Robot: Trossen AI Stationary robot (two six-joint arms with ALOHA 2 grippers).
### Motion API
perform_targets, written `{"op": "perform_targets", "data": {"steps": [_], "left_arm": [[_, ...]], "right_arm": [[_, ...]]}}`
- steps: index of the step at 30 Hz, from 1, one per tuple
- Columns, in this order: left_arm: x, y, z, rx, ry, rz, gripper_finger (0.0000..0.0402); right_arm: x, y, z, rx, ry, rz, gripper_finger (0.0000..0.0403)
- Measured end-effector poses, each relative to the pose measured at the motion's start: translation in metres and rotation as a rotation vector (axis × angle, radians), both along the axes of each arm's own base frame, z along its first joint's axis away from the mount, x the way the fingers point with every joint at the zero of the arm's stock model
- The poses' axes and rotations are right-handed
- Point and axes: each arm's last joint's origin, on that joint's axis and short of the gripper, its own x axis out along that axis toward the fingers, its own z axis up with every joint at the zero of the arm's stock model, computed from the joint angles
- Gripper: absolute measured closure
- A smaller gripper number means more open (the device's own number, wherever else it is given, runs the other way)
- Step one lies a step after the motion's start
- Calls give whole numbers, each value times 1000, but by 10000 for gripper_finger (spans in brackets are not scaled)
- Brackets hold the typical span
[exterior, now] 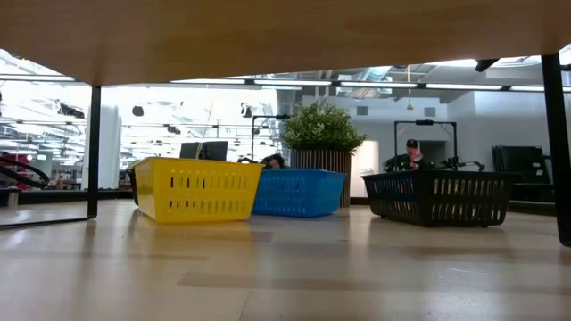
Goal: Stack baskets on shelf by color
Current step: Stack the bottom blue bin on top of the blue bin on the shelf
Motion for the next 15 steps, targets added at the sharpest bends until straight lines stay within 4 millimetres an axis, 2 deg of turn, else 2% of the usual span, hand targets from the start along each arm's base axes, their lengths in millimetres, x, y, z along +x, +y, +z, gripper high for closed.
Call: {"op": "perform_targets", "data": {"steps": [4, 7, 10, 15], "left_arm": [[-23, 25, 26, 162, -82, 109, 273], [-27, 42, 33, 242, -102, 123, 270], [-13, 60, 24, 308, -78, 25, 256], [14, 102, -2, 361, 28, -90, 212]], "right_arm": [[1, 0, 0, -1, -7, -3, 270], [1, 0, 0, 0, -8, -5, 269], [1, -1, 1, 0, -19, -9, 269], [2, -1, 1, 9, -28, -23, 270]]}}
